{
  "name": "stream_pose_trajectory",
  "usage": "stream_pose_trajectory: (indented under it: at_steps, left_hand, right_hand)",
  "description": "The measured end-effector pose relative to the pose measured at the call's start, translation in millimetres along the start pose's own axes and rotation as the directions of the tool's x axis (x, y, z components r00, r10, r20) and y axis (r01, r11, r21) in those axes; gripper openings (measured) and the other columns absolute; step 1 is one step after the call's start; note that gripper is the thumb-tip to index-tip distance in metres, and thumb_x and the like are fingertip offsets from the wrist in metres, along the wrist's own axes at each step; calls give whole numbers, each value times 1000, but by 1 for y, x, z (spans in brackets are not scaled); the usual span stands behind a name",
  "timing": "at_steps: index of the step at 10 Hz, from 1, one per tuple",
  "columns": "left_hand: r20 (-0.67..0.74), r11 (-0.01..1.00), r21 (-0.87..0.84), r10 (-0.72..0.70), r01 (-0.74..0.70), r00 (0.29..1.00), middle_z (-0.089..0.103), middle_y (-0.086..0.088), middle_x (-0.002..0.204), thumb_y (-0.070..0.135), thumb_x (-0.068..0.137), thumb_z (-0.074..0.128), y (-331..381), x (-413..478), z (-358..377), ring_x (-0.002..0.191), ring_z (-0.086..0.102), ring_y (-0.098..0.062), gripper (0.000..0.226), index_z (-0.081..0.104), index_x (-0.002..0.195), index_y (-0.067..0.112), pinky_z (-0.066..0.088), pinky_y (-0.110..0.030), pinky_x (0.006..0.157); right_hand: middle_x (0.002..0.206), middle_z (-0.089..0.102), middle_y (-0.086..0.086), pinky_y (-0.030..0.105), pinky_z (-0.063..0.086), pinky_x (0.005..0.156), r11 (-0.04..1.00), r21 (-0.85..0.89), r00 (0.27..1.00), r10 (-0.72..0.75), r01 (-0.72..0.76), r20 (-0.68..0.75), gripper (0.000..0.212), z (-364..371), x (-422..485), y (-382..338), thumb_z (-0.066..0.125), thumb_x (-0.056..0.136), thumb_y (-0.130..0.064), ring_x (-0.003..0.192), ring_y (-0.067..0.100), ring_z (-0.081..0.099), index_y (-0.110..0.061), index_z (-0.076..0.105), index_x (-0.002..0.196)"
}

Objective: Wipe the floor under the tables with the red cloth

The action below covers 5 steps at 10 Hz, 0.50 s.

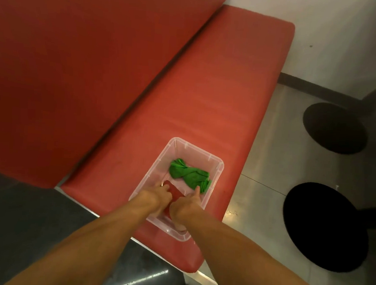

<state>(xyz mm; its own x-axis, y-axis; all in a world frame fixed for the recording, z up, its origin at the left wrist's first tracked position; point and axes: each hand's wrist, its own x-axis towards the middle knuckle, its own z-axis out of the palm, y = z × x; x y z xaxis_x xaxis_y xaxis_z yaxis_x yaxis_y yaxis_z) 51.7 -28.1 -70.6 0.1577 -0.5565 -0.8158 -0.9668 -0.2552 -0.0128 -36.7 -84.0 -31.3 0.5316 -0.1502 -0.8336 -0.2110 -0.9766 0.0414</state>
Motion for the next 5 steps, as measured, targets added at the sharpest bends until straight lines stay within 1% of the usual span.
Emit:
stream_pose_trajectory:
  at_steps: [1, 2, 3, 4, 5]
  left_hand:
    - [106, 1000, 1, -4, 4, 994, 42, -13, 144, 42, 98, 48, 0, -2, 1, 139, 25, -30, 45, 55, 130, 12, 14, -36, 115]
    - [49, 987, -157, -17, 25, 999, 47, -14, 143, 44, 95, 52, 2, -6, 1, 135, 37, -29, 46, 57, 129, 14, 29, -39, 115]
    - [-66, 952, -305, -35, 14, 997, 63, -10, 121, 19, 91, 52, 7, -19, -11, 109, 60, -28, 26, 64, 113, 13, 49, -37, 94]
    - [-166, 915, -402, -34, -36, 986, 67, -5, 112, 15, 81, 47, 15, -36, -32, 101, 63, -26, 28, 66, 99, 23, 52, -38, 90]
    - [-246, 919, -394, -90, -14, 965, 65, -3, 116, 16, 77, 44, 23, -51, -63, 100, 63, -26, 38, 66, 108, 22, 54, -37, 82]
  right_hand:
    - [150, 42, 7, 65, -8, 113, 996, -81, 1000, -21, 22, 14, 48, 0, -5, 5, 44, 98, -37, 146, 39, 17, -18, 44, 142]
    - [121, 63, 6, 66, -7, 113, 999, 9, 987, -41, 42, -155, 28, 9, -11, 10, 55, 92, -35, 132, 39, 41, -18, 63, 114]
    - [109, 65, 2, 64, -1, 115, 979, 135, 919, -90, 152, -384, 24, 16, -30, 24, 57, 88, -28, 116, 31, 52, -22, 67, 110]
    - [112, 64, 1, 49, 19, 114, 929, 254, 829, -91, 271, -552, 34, 18, -62, 52, 53, 85, -16, 110, 28, 54, -28, 66, 115]
    - [105, 69, 1, 36, 40, 100, 842, 444, 782, 44, 305, -622, 34, 19, -90, 85, 48, 82, -13, 100, 27, 60, -26, 70, 105]
